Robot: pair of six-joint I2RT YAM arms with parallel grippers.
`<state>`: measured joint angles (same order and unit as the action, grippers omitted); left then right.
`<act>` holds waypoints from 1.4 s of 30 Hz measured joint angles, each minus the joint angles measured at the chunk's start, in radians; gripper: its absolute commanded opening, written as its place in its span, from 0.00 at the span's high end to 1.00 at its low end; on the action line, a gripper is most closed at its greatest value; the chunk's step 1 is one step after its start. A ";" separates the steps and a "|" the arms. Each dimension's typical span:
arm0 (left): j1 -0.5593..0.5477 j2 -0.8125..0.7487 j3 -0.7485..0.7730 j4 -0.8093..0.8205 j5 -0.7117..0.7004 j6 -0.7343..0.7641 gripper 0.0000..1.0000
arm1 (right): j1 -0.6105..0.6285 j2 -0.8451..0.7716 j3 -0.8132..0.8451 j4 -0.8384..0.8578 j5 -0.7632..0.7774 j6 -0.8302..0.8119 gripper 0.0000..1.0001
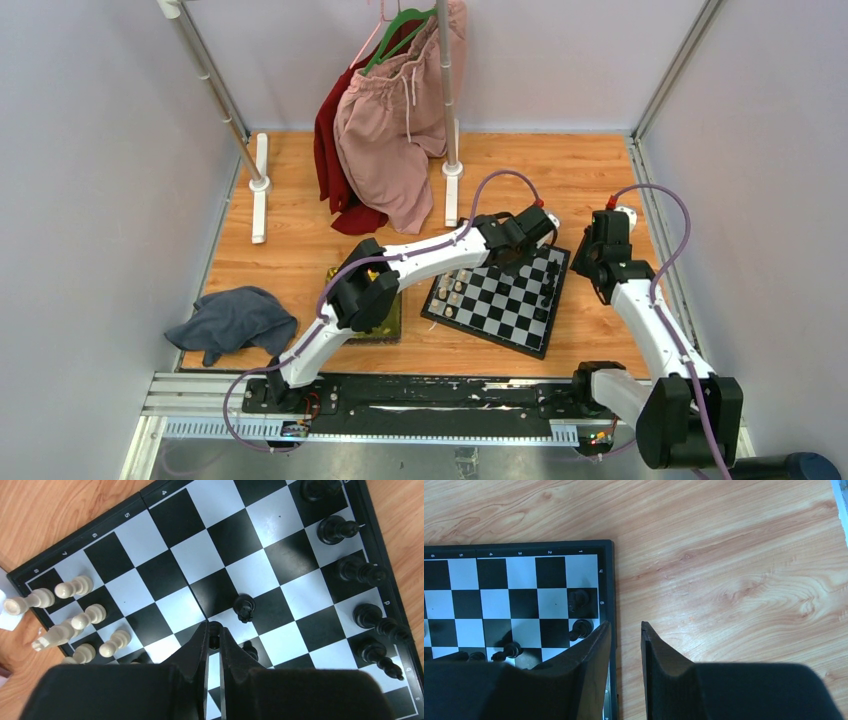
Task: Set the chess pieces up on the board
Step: Place the chess piece on the chessboard, then pick up the chess piece from the storage box.
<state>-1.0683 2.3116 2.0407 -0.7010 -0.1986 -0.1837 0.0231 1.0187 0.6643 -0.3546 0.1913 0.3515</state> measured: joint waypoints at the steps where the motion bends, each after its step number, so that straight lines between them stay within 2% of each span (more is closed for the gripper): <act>1: 0.000 0.000 -0.010 0.006 0.000 -0.005 0.97 | 0.000 0.003 -0.001 0.001 0.000 0.000 0.67; 7: 0.006 -0.001 -0.068 0.040 -0.001 -0.027 0.89 | 0.000 0.012 -0.002 0.005 0.000 0.000 0.67; 11: 0.008 -0.002 -0.075 0.060 -0.006 -0.035 0.70 | 0.000 0.013 -0.002 0.006 -0.001 0.000 0.67; 13: 0.008 -0.002 -0.082 0.067 -0.010 -0.037 0.64 | 0.000 0.013 -0.002 0.006 -0.002 0.000 0.67; 21: 0.008 -0.009 -0.097 0.069 -0.035 -0.056 0.55 | 0.000 0.006 -0.002 0.003 -0.007 -0.005 0.67; 29: 0.008 -0.097 -0.096 0.036 -0.096 -0.058 0.54 | 0.000 -0.010 -0.002 -0.007 -0.008 -0.008 0.67; 33: 0.008 -0.204 -0.099 -0.010 -0.159 -0.064 0.52 | 0.000 -0.016 -0.002 -0.013 -0.018 -0.007 0.67; 36: 0.012 -0.343 -0.175 -0.016 -0.222 -0.092 0.52 | 0.000 -0.024 -0.002 -0.012 -0.034 -0.006 0.67; 39: 0.039 -0.504 -0.320 -0.014 -0.261 -0.149 0.47 | 0.000 -0.029 -0.002 -0.013 -0.046 -0.003 0.67; 42: 0.121 -0.675 -0.519 -0.019 -0.298 -0.241 0.41 | 0.000 -0.040 0.000 -0.013 -0.060 -0.002 0.68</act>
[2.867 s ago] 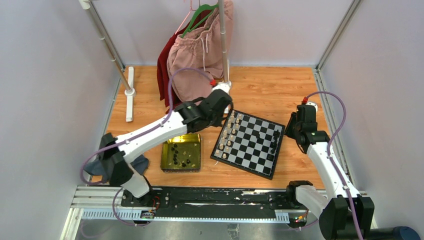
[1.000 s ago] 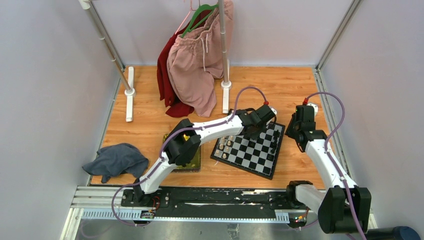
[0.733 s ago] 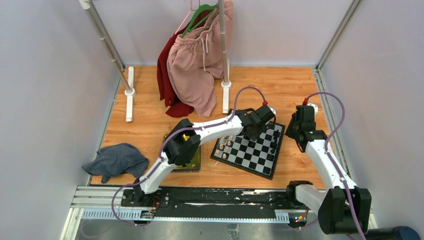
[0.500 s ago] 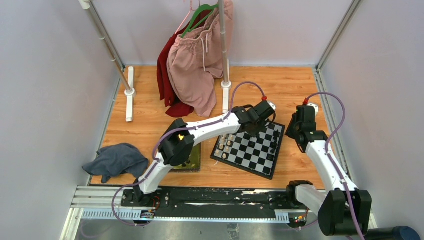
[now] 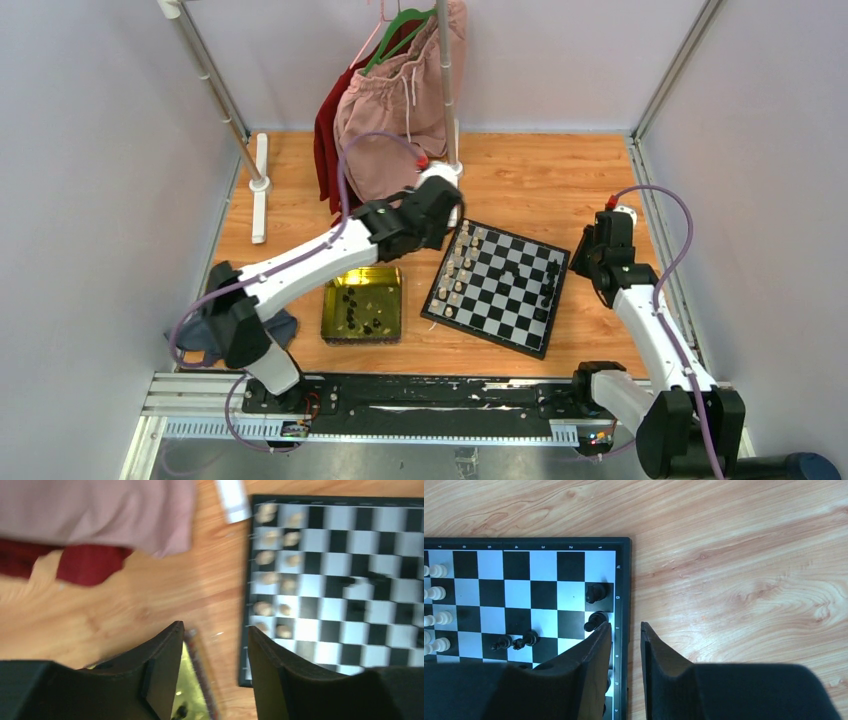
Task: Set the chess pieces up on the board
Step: Pick up the chess piece from the storage box.
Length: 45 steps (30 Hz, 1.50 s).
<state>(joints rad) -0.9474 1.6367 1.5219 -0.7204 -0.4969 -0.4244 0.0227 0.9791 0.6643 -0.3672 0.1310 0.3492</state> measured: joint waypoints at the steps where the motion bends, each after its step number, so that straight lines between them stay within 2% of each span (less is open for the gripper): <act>1: 0.024 -0.033 -0.048 0.000 -0.007 -0.021 0.39 | 0.000 -0.002 0.001 0.000 -0.002 0.000 0.68; 5: 0.127 -0.170 -0.303 -0.018 -0.043 -0.131 0.34 | 0.001 -0.008 0.014 -0.007 -0.011 0.000 0.68; 10: 0.181 -0.282 -0.511 -0.040 -0.048 -0.244 0.38 | 0.027 -0.008 0.031 -0.018 -0.010 0.000 0.68; 19: 0.270 -0.446 -0.711 -0.010 -0.004 -0.397 0.45 | 0.088 -0.008 0.050 -0.040 0.005 0.000 0.68; 29: 0.314 -0.460 -0.802 0.074 0.068 -0.429 0.49 | 0.111 -0.004 0.065 -0.053 0.022 0.000 0.68; 45: 0.377 -0.348 -0.828 0.199 0.087 -0.385 0.53 | 0.116 0.019 0.066 -0.052 0.032 0.000 0.67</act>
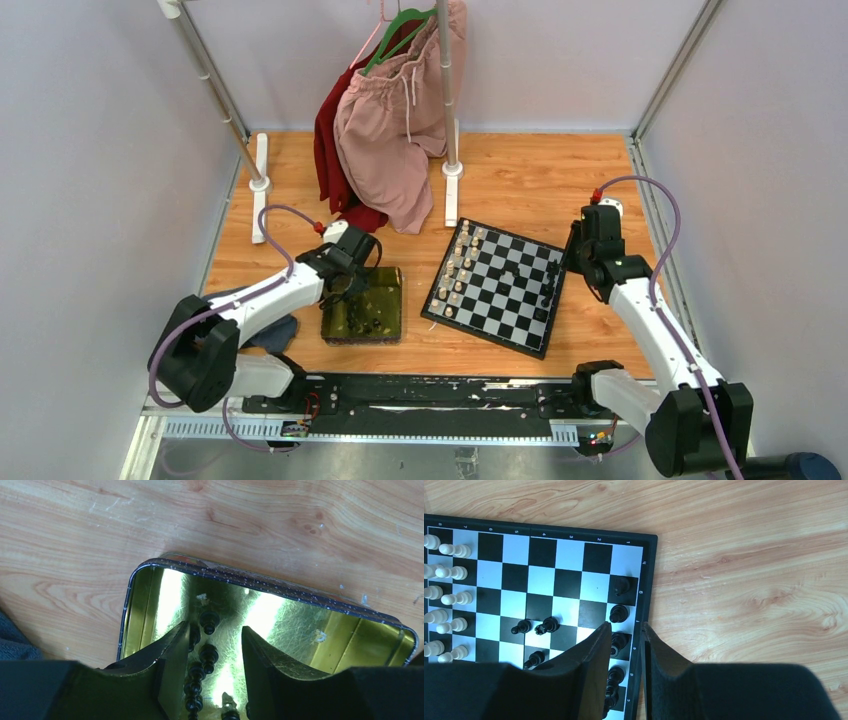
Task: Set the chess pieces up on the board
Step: Pick up the chess piece from the storage box.
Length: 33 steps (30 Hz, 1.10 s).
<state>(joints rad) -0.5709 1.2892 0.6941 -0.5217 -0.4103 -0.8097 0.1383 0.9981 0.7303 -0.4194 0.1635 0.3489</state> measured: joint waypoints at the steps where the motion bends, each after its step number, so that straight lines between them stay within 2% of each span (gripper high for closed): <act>1: 0.002 0.008 0.000 0.004 0.000 0.004 0.54 | 0.000 0.002 0.000 0.000 0.002 0.000 0.68; 12: 0.014 0.059 0.000 0.035 0.009 0.024 0.67 | 0.002 0.017 0.000 0.000 0.011 -0.001 0.67; 19: 0.020 0.069 0.000 0.047 0.012 0.025 0.82 | 0.002 0.031 0.000 0.003 0.015 -0.005 0.67; 25: 0.020 0.069 0.000 0.048 0.015 0.024 1.00 | 0.002 0.033 0.000 0.008 0.021 -0.010 0.67; 33: 0.020 0.028 0.001 0.009 0.015 0.038 1.00 | 0.002 0.033 0.000 0.008 0.021 -0.014 0.67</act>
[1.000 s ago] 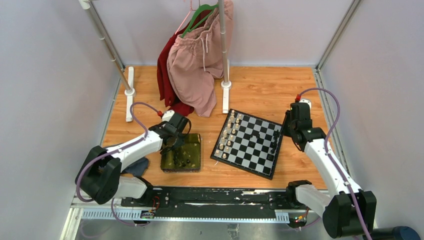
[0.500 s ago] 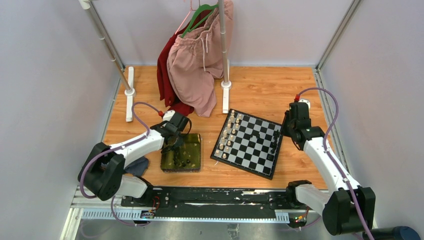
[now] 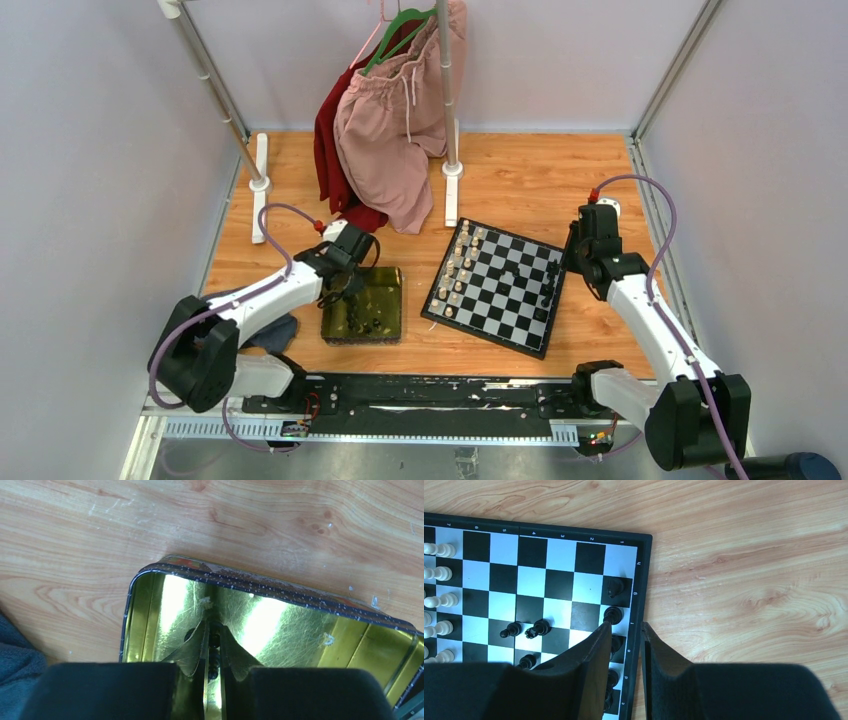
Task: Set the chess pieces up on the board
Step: Pick up the chess piece from the storage box.
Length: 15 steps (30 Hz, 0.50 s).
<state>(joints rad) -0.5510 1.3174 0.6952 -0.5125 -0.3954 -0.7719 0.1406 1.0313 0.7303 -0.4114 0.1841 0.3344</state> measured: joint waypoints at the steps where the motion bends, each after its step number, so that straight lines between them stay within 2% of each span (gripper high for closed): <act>1: 0.000 -0.014 0.003 -0.013 0.000 0.007 1.00 | 0.000 0.000 0.000 0.000 0.000 -0.001 0.67; 8: -0.019 -0.087 0.122 -0.089 0.018 0.113 1.00 | 0.001 -0.001 0.000 0.000 0.000 -0.002 0.67; 11: -0.080 -0.080 0.220 -0.103 0.023 0.175 1.00 | 0.001 -0.001 0.000 0.000 0.000 -0.002 0.67; 15: -0.220 0.018 0.409 -0.122 0.026 0.261 1.00 | 0.001 -0.001 0.000 0.000 0.006 -0.002 0.67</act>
<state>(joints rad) -0.7708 1.3350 1.1046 -0.6342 -0.3698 -0.5110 0.1417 1.0302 0.7303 -0.4118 0.1898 0.3321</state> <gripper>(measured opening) 0.119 0.327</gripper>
